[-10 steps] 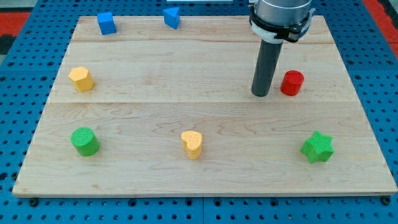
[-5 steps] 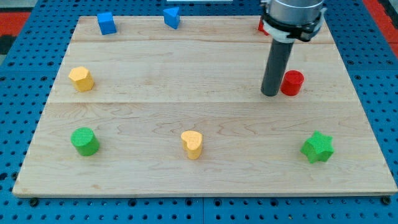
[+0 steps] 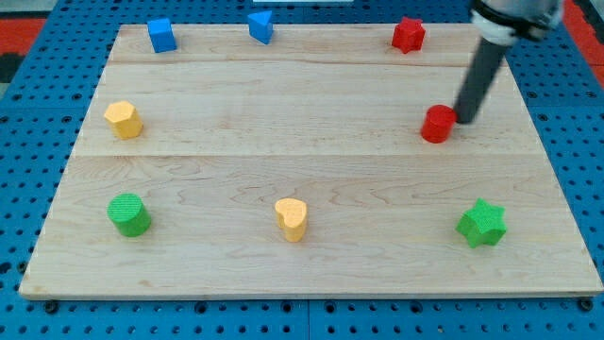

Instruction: Move the blue cube slightly to right

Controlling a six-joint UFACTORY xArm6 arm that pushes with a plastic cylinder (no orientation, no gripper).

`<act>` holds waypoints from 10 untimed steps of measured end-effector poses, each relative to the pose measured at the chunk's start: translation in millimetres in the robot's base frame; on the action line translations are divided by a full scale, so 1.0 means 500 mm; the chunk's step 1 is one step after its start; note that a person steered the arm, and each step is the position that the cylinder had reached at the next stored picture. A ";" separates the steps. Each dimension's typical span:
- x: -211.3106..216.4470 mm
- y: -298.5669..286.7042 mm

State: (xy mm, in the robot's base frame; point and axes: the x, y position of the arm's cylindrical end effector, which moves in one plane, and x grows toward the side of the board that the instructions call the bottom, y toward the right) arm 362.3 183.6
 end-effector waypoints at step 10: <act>-0.244 -0.877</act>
State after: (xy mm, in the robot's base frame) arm 240.4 -254.6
